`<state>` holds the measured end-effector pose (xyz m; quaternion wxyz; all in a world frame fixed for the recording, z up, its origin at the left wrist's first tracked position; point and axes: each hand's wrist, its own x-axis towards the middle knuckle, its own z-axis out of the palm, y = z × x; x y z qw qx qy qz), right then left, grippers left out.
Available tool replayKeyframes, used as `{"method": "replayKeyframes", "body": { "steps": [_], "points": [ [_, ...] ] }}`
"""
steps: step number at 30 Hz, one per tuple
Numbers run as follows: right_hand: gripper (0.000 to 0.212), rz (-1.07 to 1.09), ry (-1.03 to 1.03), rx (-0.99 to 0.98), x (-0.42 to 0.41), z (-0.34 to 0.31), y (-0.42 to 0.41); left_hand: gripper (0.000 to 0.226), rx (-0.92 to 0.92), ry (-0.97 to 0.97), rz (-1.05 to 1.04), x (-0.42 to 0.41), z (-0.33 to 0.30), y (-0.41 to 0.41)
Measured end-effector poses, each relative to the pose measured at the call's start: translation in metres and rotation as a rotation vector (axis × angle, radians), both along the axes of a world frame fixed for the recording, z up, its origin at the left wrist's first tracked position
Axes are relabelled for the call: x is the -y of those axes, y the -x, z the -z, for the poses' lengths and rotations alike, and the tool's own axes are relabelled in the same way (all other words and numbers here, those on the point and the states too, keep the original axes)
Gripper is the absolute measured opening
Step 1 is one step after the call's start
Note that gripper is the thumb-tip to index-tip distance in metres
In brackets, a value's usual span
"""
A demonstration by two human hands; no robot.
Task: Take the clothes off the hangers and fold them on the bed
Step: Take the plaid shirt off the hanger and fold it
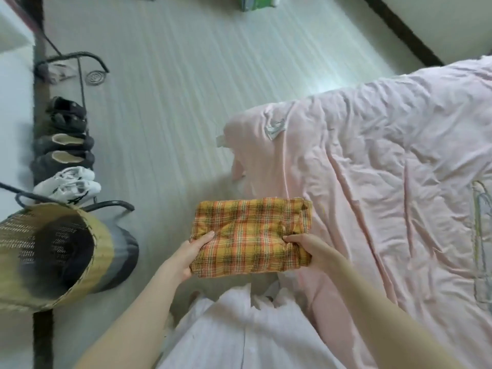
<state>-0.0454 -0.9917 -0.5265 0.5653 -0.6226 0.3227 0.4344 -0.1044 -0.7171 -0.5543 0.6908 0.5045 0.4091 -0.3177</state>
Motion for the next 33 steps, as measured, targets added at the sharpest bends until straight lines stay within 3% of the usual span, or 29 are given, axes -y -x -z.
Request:
{"method": "replayKeyframes", "body": {
  "steps": [7,10,13,15,18,26,31,33],
  "points": [
    [0.042,-0.381,0.005,-0.004,-0.231,0.014,0.003,0.051,-0.03,-0.069,-0.451,-0.185,-0.009,0.108],
    [0.042,-0.539,-0.012,-0.006,-0.315,0.014,0.001,0.06,-0.032,-0.099,-0.638,-0.239,-0.003,0.147],
    [0.042,-0.721,-0.027,0.002,-0.397,0.014,-0.001,0.045,-0.049,-0.086,-0.795,-0.278,-0.004,0.174],
    [0.042,-0.863,-0.017,-0.007,-0.46,0.021,-0.002,0.05,-0.066,-0.073,-0.948,-0.308,0.005,0.192],
    [0.033,-0.984,0.005,0.026,-0.51,0.019,-0.008,0.063,-0.053,-0.063,-1.063,-0.327,0.01,0.196],
    [0.04,-1.346,0.098,0.046,-0.703,0.081,-0.023,0.06,-0.185,-0.083,-1.448,-0.423,0.072,0.179],
    [0.046,-1.465,0.175,0.156,-0.804,0.162,-0.01,0.066,-0.285,-0.225,-1.594,-0.485,0.146,0.163],
    [0.052,-1.502,0.2,0.185,-0.829,0.196,-0.01,0.063,-0.307,-0.33,-1.56,-0.498,0.178,0.152]
  ]
}}
